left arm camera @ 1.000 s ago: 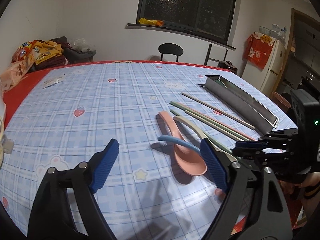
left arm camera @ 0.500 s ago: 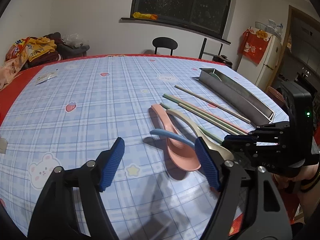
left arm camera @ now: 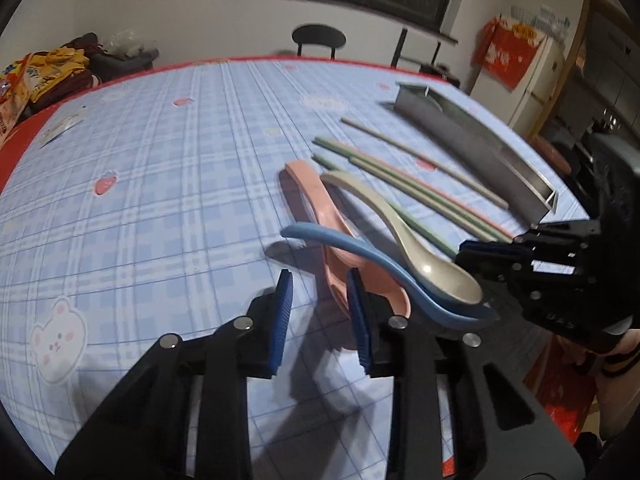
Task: Organize utensils
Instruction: 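Grasp a green chopstick with the right gripper while the left gripper grasps the pink spoon handle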
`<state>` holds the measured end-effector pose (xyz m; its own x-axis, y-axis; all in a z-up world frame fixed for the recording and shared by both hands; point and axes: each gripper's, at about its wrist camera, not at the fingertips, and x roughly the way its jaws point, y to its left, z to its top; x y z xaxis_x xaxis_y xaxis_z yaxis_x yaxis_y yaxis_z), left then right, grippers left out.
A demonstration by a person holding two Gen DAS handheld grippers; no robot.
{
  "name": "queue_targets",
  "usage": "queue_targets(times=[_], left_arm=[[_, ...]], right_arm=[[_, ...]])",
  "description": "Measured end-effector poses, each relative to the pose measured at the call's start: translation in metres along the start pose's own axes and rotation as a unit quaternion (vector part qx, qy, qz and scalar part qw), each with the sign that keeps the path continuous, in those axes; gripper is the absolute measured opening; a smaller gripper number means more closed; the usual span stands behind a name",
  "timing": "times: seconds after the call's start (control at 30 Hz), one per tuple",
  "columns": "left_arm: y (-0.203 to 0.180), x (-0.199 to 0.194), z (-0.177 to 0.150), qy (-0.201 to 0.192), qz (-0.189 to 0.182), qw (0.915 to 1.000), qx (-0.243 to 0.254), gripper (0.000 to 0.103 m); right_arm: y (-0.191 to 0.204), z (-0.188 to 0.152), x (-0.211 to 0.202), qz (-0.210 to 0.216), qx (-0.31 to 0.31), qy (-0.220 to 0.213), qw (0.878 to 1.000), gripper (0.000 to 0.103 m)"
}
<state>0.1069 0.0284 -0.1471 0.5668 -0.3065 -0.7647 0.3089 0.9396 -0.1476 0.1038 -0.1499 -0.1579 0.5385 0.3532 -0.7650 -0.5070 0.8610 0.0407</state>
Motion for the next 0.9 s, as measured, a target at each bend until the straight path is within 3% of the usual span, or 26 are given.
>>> queue_targets(times=[0.1, 0.23, 0.4, 0.6, 0.7, 0.77, 0.9], left_arm=[[-0.005, 0.006, 0.006, 0.010, 0.002, 0.9998, 0.016, 0.030], [0.000, 0.011, 0.017, 0.015, -0.019, 0.9997, -0.006, 0.033], [-0.004, 0.023, 0.027, 0.027, -0.015, 0.9995, 0.002, 0.035], [-0.012, 0.034, 0.034, 0.026, -0.020, 0.9994, 0.010, 0.044], [-0.015, 0.034, 0.033, 0.020, -0.011, 0.9996, 0.018, 0.042], [-0.014, 0.032, 0.031, 0.015, -0.007, 0.9998, 0.013, 0.034], [0.001, 0.030, 0.029, 0.011, -0.048, 0.9985, -0.024, 0.030]], right_arm=[[0.001, 0.000, 0.000, 0.000, -0.001, 0.000, 1.000, 0.007], [0.001, -0.001, -0.001, 0.001, 0.000, -0.001, 1.000, 0.007], [0.001, -0.001, -0.001, 0.001, 0.000, -0.001, 1.000, 0.007], [0.001, -0.001, -0.001, 0.001, 0.001, -0.001, 1.000, 0.007], [0.001, -0.002, -0.001, 0.002, 0.001, -0.001, 1.000, 0.007], [0.001, -0.002, -0.001, 0.005, 0.003, -0.002, 1.000, 0.007], [0.001, -0.001, -0.001, 0.009, 0.006, -0.001, 1.000, 0.007]])
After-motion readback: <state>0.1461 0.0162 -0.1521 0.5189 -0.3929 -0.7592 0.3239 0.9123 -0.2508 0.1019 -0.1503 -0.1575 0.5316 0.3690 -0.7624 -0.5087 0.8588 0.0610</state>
